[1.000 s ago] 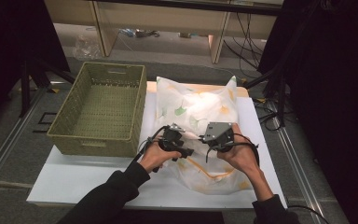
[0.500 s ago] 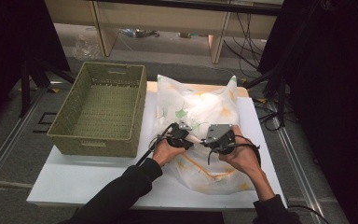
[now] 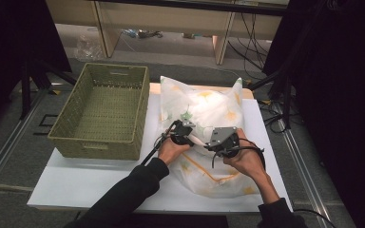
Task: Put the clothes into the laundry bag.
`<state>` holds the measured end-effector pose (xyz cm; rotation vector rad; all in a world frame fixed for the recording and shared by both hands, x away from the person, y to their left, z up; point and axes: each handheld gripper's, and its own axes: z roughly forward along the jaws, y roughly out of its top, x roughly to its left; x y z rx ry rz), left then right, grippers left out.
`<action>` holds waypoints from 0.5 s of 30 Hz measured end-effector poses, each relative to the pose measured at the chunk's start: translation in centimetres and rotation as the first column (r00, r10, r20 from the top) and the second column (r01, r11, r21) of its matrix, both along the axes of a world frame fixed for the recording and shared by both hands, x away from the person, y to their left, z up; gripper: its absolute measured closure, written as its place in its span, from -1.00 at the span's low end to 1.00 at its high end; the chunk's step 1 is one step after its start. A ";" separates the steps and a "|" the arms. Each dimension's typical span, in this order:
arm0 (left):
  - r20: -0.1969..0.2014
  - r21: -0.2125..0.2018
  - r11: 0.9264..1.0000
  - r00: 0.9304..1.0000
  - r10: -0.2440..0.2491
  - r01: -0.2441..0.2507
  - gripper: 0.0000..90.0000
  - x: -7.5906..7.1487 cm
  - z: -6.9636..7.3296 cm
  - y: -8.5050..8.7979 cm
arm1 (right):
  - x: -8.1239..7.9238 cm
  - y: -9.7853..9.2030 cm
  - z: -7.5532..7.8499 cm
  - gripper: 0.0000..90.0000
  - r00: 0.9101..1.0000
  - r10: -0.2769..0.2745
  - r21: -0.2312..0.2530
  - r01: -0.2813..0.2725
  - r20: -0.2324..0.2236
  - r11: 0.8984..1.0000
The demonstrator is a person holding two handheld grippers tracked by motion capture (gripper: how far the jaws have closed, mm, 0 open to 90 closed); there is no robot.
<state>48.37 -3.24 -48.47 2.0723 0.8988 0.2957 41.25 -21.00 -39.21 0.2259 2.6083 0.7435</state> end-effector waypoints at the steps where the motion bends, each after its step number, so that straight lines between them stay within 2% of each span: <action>1: -0.007 0.008 1.000 1.000 -0.018 0.018 0.54 -0.5 0.2 0.4 | 0.0 -0.1 0.1 1.00 1.000 -0.003 0.004 0.003 0.004 1.000; 3: -0.005 0.019 0.999 0.999 -0.047 0.047 0.36 -1.6 0.8 1.3 | 0.1 -0.2 0.2 1.00 1.000 0.004 0.003 -0.004 0.012 1.000; 4: -0.023 0.037 0.998 0.998 -0.052 0.053 0.24 -2.4 1.2 2.0 | 0.1 -0.2 0.2 1.00 1.000 -0.003 0.005 0.003 0.010 1.000; 5: -0.041 0.049 0.997 0.997 -0.061 0.063 0.09 -2.7 1.4 2.4 | 0.3 -0.3 0.2 1.00 0.999 0.013 -0.005 -0.013 0.034 1.000; 7: -0.056 0.042 0.997 0.997 -0.057 0.060 -0.03 -3.7 2.0 3.6 | 0.3 -0.3 0.2 1.00 1.000 0.002 -0.001 -0.002 0.025 1.000; 10: 0.016 0.083 0.996 0.999 -0.045 0.043 -0.07 -5.2 2.7 5.4 | 0.2 -0.2 0.1 1.00 1.000 0.000 0.001 0.000 0.019 1.000; 12: -0.011 0.111 0.993 0.999 -0.039 0.040 -0.13 -5.9 2.8 6.4 | 0.1 -0.2 0.1 1.00 1.000 -0.002 -0.001 0.002 0.015 1.000; 15: 0.006 0.142 0.990 1.000 -0.017 0.016 -0.20 -6.7 2.6 7.4 | 0.2 -0.2 0.1 1.00 1.000 -0.006 0.010 0.006 0.015 1.000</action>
